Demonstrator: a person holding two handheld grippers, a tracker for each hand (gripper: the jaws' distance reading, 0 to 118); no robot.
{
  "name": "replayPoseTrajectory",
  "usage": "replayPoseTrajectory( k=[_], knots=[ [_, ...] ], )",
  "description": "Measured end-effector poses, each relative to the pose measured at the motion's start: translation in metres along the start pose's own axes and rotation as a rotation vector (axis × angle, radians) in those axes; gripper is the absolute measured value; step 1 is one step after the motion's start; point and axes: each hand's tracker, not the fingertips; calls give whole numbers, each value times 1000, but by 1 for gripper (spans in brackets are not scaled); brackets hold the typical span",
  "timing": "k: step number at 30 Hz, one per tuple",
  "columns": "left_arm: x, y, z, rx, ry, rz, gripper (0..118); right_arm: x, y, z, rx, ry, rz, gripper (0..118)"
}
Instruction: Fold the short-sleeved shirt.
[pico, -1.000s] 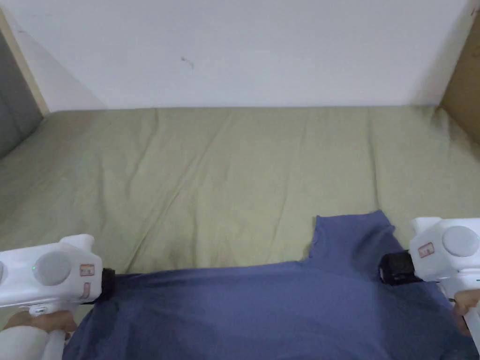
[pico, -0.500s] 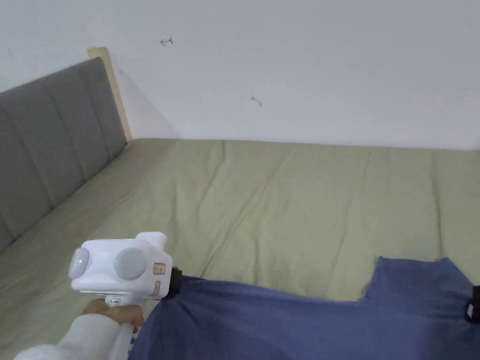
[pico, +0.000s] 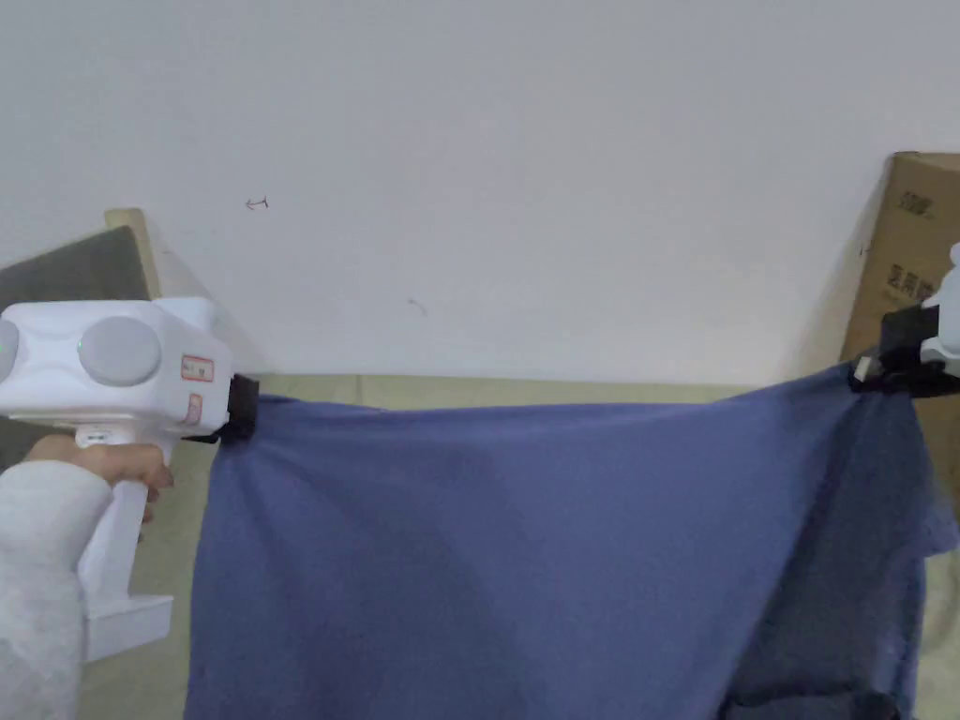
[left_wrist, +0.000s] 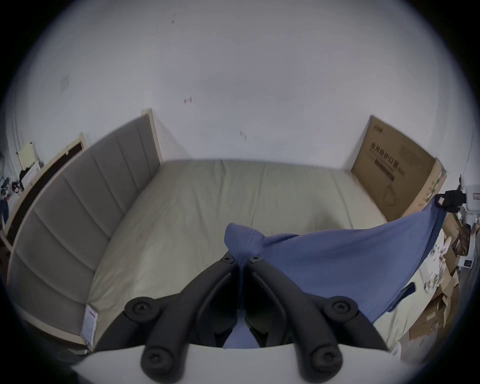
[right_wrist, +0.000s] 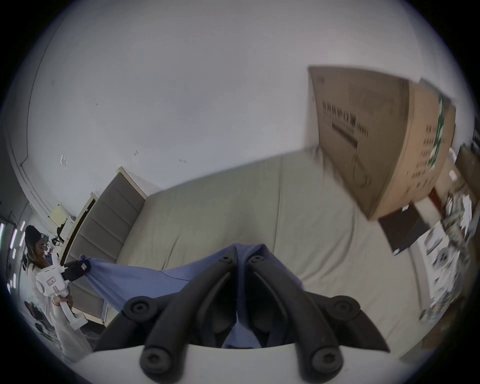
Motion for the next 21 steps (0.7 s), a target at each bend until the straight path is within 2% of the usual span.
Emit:
replayPoseTrajectory(
  k=[3, 8, 12, 13, 14, 15, 16, 18, 21],
  knots=[
    [4, 51, 17, 73, -5, 7, 1, -19, 46, 26, 64, -41, 36, 3],
    [27, 136, 27, 145, 39, -42, 1, -40, 116, 55, 159, -90, 4, 3],
    [45, 185, 36, 239, 40, -89, 1, -64, 147, 81, 231, -162, 70, 3],
    [46, 190, 39, 256, 52, -95, 1, -66, 152, 89, 236, -158, 73, 3],
    [46, 194, 42, 270, 38, -85, 1, -61, 160, 94, 307, -135, 33, 3],
    [48, 197, 47, 268, 43, -82, 1, -62, 164, 102, 315, -108, 31, 3],
    [50, 194, 54, 306, 40, -39, 1, -62, 164, 107, 329, -102, 40, 3],
    [51, 193, 59, 328, 21, -46, 1, -65, 158, 114, 345, -131, 75, 3],
    [56, 183, 48, 304, 51, -87, 1, -61, 151, 107, 327, -118, 72, 3]
  ],
)
